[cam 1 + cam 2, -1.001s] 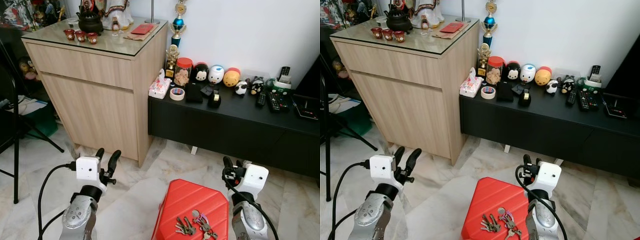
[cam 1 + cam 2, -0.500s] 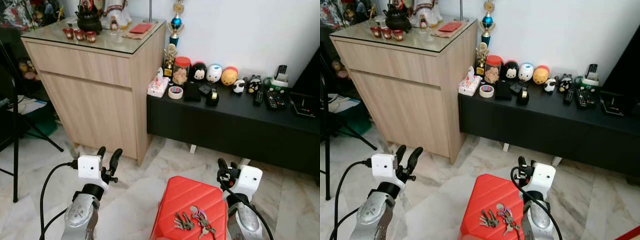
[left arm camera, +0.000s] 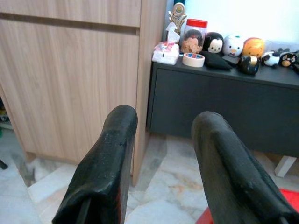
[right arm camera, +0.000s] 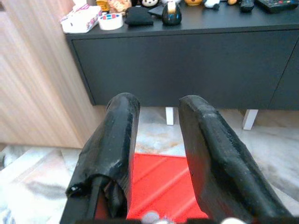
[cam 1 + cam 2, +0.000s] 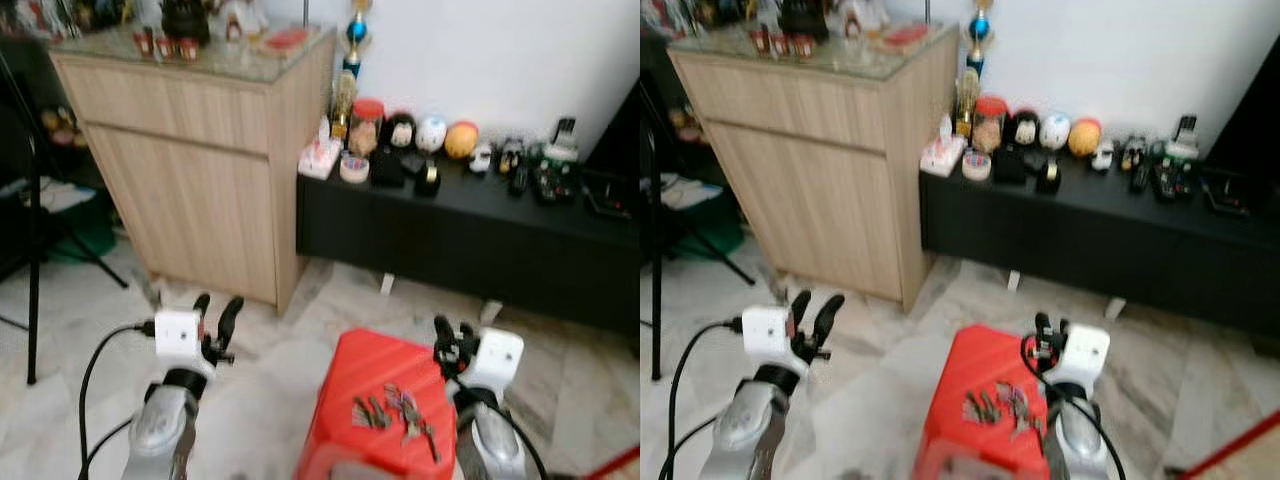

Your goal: Hang keys on a hook

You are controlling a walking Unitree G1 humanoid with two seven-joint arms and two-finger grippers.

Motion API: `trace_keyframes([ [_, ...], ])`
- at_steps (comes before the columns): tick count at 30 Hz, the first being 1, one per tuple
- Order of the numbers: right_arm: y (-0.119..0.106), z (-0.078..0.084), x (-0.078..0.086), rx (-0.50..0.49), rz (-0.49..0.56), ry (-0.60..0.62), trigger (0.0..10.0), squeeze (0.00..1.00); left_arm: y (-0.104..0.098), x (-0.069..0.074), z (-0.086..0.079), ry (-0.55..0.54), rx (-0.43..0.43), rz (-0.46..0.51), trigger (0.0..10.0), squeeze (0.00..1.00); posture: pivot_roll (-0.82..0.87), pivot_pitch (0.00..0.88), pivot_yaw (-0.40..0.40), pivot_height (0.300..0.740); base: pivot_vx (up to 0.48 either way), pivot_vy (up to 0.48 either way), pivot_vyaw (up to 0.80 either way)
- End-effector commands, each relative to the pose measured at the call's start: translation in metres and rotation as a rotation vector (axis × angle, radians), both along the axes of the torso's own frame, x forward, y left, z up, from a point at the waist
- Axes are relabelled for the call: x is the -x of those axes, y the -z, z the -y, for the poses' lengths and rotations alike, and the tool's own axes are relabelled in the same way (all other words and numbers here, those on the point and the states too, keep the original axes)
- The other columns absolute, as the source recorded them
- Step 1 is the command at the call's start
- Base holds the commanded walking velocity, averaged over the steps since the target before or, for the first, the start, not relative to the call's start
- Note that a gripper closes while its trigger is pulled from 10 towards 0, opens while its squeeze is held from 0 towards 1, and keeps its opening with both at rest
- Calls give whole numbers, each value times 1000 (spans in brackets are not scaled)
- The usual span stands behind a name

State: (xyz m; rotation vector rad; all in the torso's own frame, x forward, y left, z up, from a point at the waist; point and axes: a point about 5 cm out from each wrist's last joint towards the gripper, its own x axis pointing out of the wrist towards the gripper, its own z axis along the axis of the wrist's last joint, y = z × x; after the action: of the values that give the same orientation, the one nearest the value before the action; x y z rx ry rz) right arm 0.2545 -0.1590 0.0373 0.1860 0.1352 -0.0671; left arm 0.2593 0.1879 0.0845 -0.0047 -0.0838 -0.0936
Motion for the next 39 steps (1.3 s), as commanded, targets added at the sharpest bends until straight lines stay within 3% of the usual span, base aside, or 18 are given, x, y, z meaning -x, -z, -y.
trace_keyframes([
  [1,-2,0,0,6,3,-12,10000,0,1,-2,4,16,-20,-15,10000,0,35,13,-75,653,0,0,0],
  [16,-1,-7,1,5,10,-64,10000,0,2,-3,5,20,-21,-14,10000,0,38,10,-73,653,0,0,0],
  [24,-2,-10,2,5,22,-83,10000,0,3,-4,6,27,-21,-16,10000,0,35,0,-68,653,0,0,800],
  [39,-1,-9,0,-26,31,-78,10000,0,5,-5,7,49,-11,-18,10000,0,37,0,-69,653,0,0,0],
])
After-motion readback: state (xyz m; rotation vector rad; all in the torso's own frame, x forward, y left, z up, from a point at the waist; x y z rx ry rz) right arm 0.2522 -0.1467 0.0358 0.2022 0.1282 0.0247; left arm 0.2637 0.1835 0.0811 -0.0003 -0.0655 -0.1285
